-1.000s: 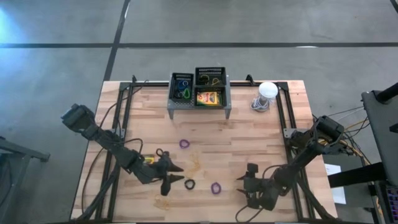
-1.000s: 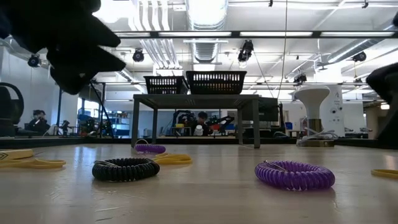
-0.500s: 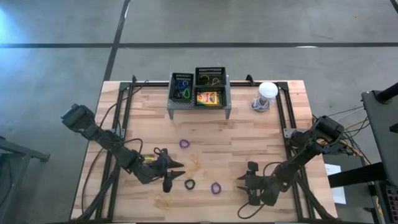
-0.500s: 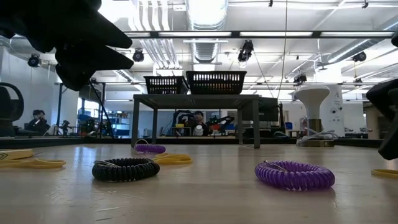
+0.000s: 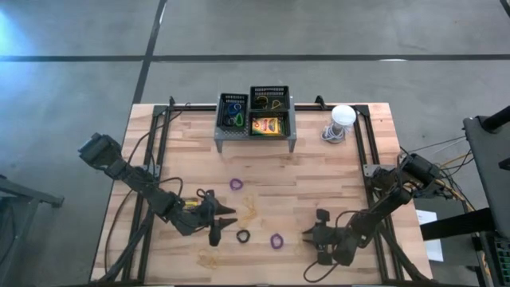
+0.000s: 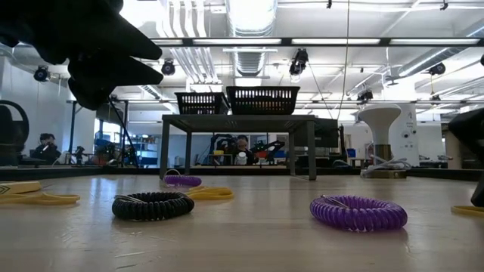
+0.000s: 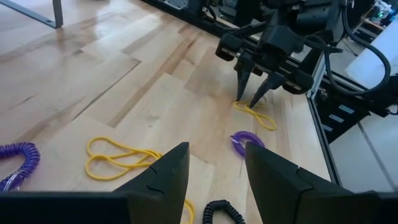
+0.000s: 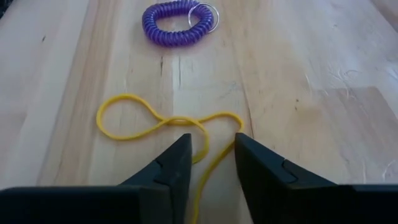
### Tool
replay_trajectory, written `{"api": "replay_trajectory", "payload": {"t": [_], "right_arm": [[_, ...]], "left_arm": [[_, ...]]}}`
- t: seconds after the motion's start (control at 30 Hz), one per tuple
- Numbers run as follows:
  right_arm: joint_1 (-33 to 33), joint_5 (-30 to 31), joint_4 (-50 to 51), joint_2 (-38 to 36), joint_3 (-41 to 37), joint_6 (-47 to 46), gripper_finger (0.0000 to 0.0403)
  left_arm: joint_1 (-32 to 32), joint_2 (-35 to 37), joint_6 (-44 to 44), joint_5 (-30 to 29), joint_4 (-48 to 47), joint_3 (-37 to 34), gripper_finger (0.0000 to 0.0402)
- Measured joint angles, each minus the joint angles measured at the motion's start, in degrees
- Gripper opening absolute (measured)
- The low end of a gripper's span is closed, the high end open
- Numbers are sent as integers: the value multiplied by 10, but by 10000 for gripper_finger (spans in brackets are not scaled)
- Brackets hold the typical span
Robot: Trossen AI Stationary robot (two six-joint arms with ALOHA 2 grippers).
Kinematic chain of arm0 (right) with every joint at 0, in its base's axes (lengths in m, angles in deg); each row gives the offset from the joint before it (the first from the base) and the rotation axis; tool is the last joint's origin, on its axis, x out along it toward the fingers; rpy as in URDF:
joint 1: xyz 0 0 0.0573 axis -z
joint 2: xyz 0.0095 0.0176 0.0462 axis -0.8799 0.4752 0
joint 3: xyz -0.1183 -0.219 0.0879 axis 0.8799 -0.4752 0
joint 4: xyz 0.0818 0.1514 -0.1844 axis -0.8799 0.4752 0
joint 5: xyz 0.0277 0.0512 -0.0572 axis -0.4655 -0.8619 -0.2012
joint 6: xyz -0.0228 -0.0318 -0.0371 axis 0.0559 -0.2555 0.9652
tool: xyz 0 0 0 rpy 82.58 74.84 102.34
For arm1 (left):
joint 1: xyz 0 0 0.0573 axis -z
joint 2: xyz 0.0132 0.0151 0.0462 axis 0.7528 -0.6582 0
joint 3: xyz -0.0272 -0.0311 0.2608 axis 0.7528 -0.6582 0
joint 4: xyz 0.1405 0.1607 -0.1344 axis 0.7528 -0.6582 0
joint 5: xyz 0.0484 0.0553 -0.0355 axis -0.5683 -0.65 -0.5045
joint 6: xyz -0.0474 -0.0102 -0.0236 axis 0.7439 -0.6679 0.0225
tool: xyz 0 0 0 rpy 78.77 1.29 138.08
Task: Pick & Place Office Desk Supplies
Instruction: Put the yellow rubber band into the top black bin on the shelf
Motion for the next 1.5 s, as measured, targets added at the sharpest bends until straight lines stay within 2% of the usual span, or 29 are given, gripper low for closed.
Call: {"api": "replay_trajectory", "payload": {"t": [0.3,0.43,0.5,0.67,0.83,0.93,1.07,1.13,1.2,1.33,1.4,1.5], "right_arm": [[-26,4,47,-5,-2,-79,20],[-28,37,50,-14,6,-78,10],[-28,76,29,-15,10,-43,9],[2,204,-126,-15,14,50,8],[66,223,-274,-23,16,206,8],[117,205,-409,-30,20,359,8],[191,125,-633,-34,20,562,8],[237,80,-711,-36,20,612,8],[286,48,-747,-46,20,627,8],[398,-22,-696,-85,38,584,8],[457,-64,-602,-110,59,545,8],[545,-105,-403,-141,116,491,8]], "left_arm": [[0,0,-9,-14,0,0,161],[-1,0,-9,-28,0,0,161],[-1,0,-9,-34,0,0,161],[-4,0,-10,-40,1,0,161],[-5,0,-11,-41,1,0,161],[-5,0,-11,-43,0,0,161],[-5,0,-11,-57,1,0,161],[-5,0,-11,-64,1,0,161],[-5,0,-11,-66,1,0,161],[-5,0,-11,-66,0,0,161],[-5,0,-11,-66,0,0,161],[-5,0,-14,-66,-1,0,161]]}}
